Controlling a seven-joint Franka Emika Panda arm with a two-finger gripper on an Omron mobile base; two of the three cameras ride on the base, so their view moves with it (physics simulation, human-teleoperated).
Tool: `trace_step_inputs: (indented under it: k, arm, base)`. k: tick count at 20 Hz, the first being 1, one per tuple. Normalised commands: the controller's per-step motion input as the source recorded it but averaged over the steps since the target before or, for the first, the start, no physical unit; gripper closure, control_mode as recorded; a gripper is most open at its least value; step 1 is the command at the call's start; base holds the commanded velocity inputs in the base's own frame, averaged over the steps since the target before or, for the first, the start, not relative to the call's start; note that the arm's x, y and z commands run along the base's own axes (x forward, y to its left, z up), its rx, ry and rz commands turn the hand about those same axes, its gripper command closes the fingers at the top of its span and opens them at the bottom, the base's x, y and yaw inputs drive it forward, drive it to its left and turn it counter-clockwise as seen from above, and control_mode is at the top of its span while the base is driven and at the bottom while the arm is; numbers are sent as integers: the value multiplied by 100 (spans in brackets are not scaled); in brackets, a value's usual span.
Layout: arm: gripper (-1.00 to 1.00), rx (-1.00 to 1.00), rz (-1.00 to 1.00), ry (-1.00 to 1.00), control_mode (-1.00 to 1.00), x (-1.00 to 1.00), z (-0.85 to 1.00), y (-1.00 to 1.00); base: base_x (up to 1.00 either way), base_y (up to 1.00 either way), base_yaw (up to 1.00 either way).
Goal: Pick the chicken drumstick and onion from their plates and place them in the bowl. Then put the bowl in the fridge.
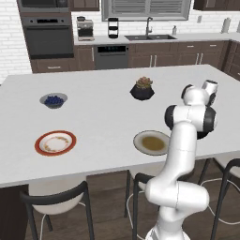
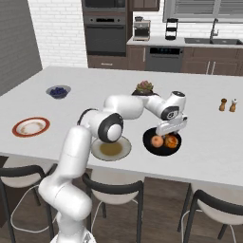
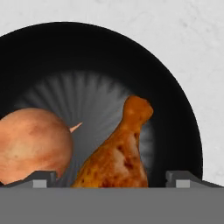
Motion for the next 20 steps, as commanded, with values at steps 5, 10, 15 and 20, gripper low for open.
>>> trace_step_inputs:
  k: [5,10,15,20]
  arm:
    - [-100,0,0,-4,-100,-13,28,34]
    - [-100,-9,0,-11,-100,-79,16,98]
    - [-100,-14,-4,-9,-100,-53,0,100]
    - [-100,-19,-21,-2,-100,16,-3,79]
  base:
    - [0,0,0]
    - [0,0,0]
    - [0,0,0]
    - [0,0,0]
